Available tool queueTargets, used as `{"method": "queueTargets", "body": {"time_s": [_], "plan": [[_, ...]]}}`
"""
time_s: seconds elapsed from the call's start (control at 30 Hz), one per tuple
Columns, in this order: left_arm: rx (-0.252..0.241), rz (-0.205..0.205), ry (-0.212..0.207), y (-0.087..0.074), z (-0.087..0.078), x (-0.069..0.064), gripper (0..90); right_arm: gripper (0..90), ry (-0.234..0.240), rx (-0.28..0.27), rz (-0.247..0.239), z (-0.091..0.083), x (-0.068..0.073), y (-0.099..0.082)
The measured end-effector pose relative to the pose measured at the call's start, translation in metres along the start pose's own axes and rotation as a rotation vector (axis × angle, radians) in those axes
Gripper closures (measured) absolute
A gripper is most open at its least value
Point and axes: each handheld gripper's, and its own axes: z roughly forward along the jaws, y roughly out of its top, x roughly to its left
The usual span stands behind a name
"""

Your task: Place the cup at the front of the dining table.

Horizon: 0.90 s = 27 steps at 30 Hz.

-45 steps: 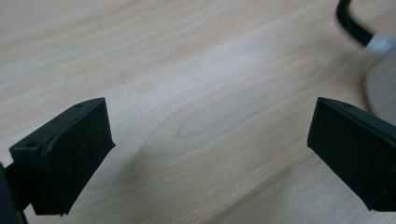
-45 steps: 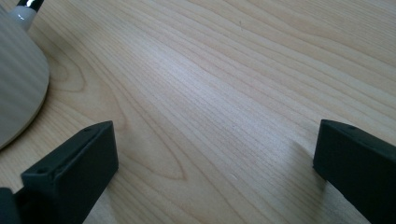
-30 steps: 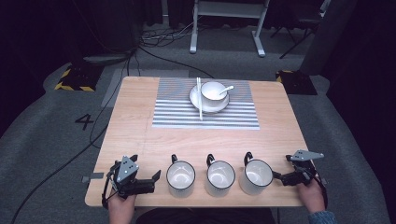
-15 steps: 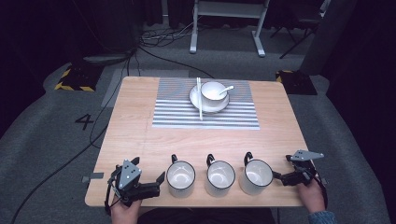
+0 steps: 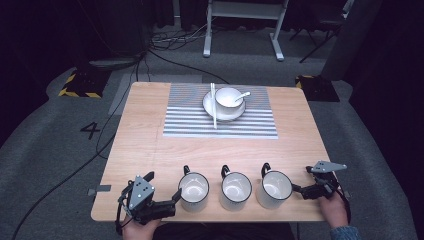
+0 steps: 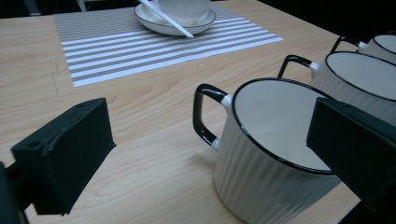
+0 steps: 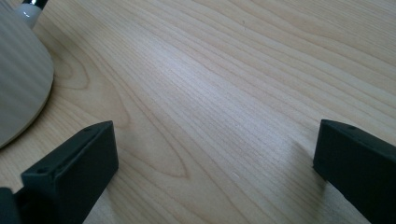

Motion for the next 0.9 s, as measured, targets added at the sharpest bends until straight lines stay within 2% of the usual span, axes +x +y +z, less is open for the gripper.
{"method": "queueTargets", "body": {"time_s": [0.17, 0.4, 0.67, 0.9], "plan": [[0.001, 0.036, -0.063, 0.000, 0.003, -0.012, 4.9, 0.1, 0.000, 0.000, 0.000, 0.000, 0.000, 0.000], [0.010, 0.039, -0.126, -0.002, 0.013, -0.027, 0.1, 0.1, 0.002, -0.001, -0.004, 0.000, 0.000, 0.000], [0.019, 0.038, -0.170, -0.006, 0.020, -0.037, 0.0, 0.1, 0.002, 0.000, -0.004, 0.000, 0.000, 0.000], [0.029, 0.035, -0.153, -0.012, 0.028, -0.039, 0.0, 0.1, 0.002, 0.000, -0.004, 0.000, 0.000, 0.000]]}}
